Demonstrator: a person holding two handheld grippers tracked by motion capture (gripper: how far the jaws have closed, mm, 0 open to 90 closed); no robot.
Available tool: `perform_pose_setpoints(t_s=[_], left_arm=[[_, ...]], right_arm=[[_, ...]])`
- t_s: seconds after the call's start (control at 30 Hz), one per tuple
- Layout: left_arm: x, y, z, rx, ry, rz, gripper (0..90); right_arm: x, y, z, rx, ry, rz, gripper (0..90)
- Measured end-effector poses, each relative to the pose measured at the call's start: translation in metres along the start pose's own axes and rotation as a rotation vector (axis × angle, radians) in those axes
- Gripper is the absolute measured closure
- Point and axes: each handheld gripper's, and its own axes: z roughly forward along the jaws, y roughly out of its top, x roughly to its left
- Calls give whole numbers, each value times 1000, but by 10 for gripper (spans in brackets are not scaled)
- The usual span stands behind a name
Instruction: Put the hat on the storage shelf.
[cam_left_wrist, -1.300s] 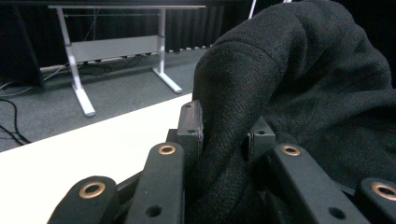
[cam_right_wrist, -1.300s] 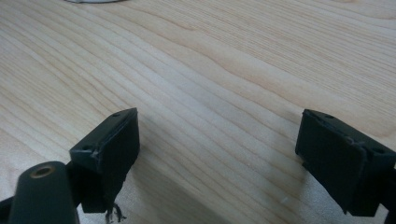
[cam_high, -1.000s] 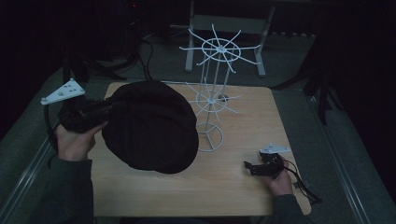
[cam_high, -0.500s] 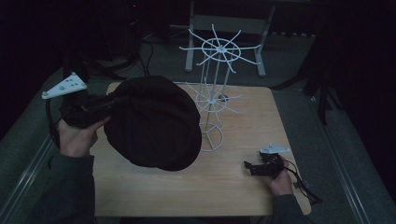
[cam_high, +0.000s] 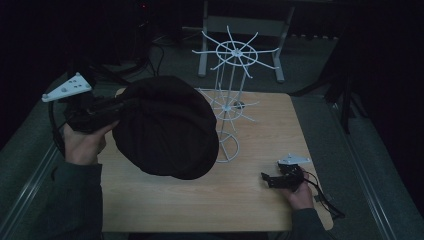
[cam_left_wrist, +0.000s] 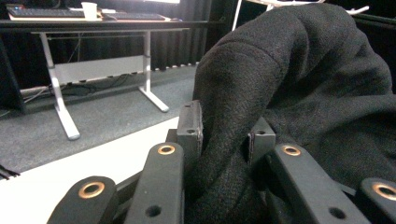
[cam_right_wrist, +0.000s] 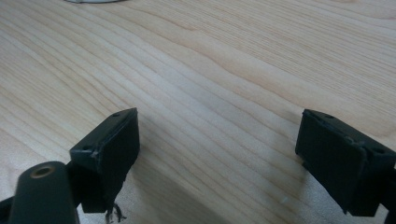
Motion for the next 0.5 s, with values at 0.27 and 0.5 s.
perform_pose_setpoints(t_s=[0.27,0.5], left_arm=[[-1,6,2,-20,-25,-1,743],[-3,11,2,-37,-39,11,743]], right_arm=[[0,0,0,0,0,-1,135],[0,0,0,0,0,-2,135]])
